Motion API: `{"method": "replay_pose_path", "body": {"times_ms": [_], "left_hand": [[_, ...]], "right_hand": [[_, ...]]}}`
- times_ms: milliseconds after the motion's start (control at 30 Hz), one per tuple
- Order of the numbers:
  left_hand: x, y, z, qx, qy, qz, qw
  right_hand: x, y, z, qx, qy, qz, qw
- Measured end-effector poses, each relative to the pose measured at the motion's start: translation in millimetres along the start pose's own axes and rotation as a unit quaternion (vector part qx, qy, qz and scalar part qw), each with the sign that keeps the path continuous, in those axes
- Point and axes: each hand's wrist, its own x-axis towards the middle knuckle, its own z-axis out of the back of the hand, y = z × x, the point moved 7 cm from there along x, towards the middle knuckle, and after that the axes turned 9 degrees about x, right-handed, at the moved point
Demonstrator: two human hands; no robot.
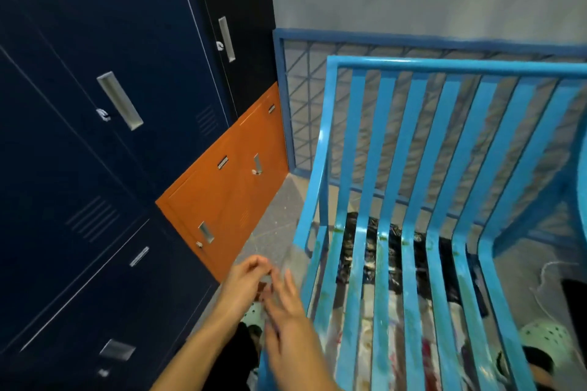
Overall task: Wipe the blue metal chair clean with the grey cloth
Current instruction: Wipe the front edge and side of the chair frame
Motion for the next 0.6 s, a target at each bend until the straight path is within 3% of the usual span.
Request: {"method": "replay_pose_path", "body": {"times_ms": [100,200,267,400,600], "left_hand": [[-41.0,34.4,11.4,-0.020,0.006,0.037,0.999],[-63.1,45.8,19.4,-0.065,0.004,0.053,0.996],[-73.8,46.8,28.3,-0.062,-0.022,0.038,0.997],[-87.1,39.3,32.3,-0.041,-0.038,0.018,0.998],[-76.5,22.6,34.0,-0.010,-0.057,-0.019,0.998]], "right_hand": [[-43.3,-4.0,-25.4,-0.036,0.070,-0.009,0.997],[-43.8,1.7,-13.4,-0.239,0.101,0.091,0.961],[-18.1,-0.1,10.0,-0.307,0.096,0.098,0.942],[40.3,-16.9,53.0,-0.209,0.085,-0.027,0.974],[26.4,-3.2,29.6,-0.132,0.017,-0.072,0.988]]}}
